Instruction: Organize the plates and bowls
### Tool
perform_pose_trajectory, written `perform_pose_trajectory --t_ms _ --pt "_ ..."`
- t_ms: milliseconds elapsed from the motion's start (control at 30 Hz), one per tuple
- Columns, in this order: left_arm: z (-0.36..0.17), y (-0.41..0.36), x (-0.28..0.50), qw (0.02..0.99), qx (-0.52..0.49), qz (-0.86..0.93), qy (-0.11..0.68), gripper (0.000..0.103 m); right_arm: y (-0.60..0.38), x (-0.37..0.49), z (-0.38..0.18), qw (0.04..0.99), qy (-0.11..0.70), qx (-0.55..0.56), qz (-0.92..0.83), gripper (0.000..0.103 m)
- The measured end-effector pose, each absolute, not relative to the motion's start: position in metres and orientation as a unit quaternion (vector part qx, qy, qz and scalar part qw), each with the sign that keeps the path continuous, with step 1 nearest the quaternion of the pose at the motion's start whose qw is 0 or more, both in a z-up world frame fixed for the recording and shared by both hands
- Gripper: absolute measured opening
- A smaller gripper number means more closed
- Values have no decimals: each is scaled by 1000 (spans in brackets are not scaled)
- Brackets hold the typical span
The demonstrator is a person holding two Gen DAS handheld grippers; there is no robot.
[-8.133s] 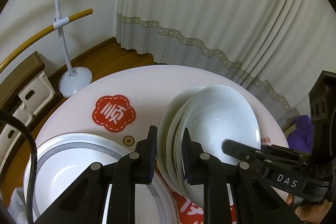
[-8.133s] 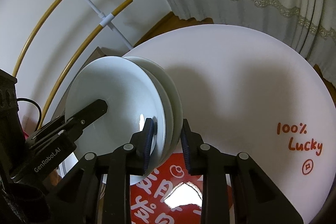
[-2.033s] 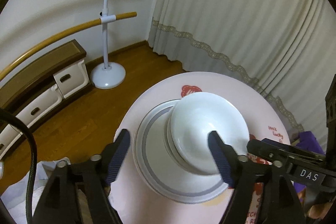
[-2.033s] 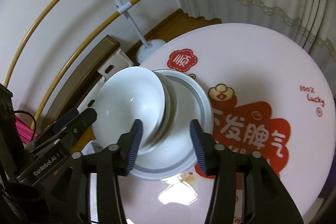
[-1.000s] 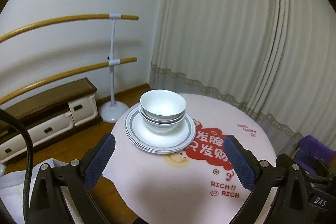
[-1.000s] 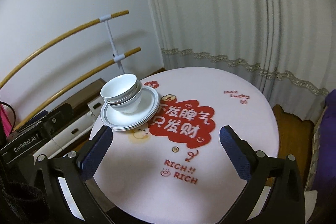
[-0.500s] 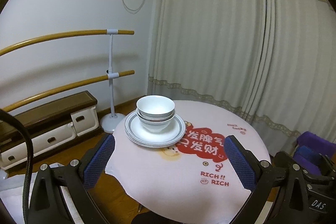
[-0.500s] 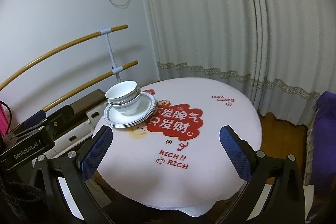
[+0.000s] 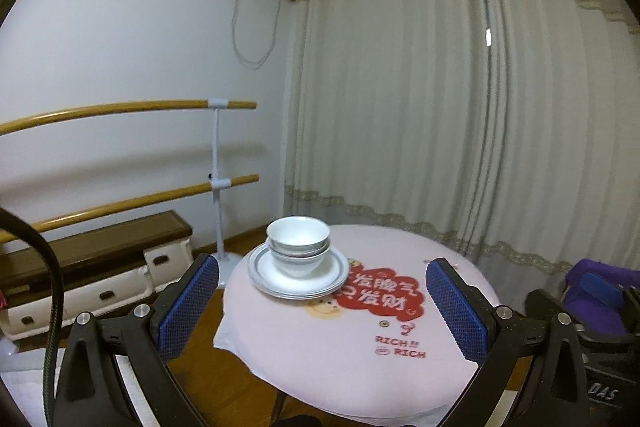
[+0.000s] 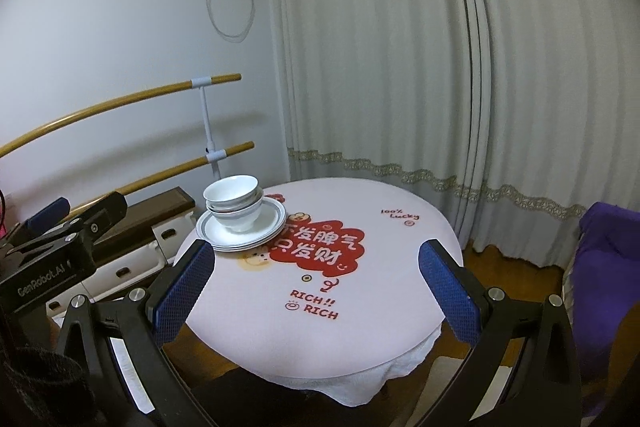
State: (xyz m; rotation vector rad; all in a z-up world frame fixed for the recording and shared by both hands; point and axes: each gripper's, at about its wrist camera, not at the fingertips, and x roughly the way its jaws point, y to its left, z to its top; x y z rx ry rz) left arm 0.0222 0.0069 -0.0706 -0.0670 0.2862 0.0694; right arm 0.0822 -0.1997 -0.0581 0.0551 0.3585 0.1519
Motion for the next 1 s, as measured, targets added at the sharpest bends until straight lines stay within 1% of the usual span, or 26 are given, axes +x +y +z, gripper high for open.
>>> perform_pose_trajectory --t_ms 500,833,1000 --pt "-61 -7 -7 989 -31 19 140 102 -214 55 -53 983 165 26 76 103" --pt "-58 -23 3 988 -15 19 150 102 -225 58 -51 983 165 30 75 103" --pt "-49 -30 21 986 -12 13 164 102 -233 69 -46 982 170 35 71 103"
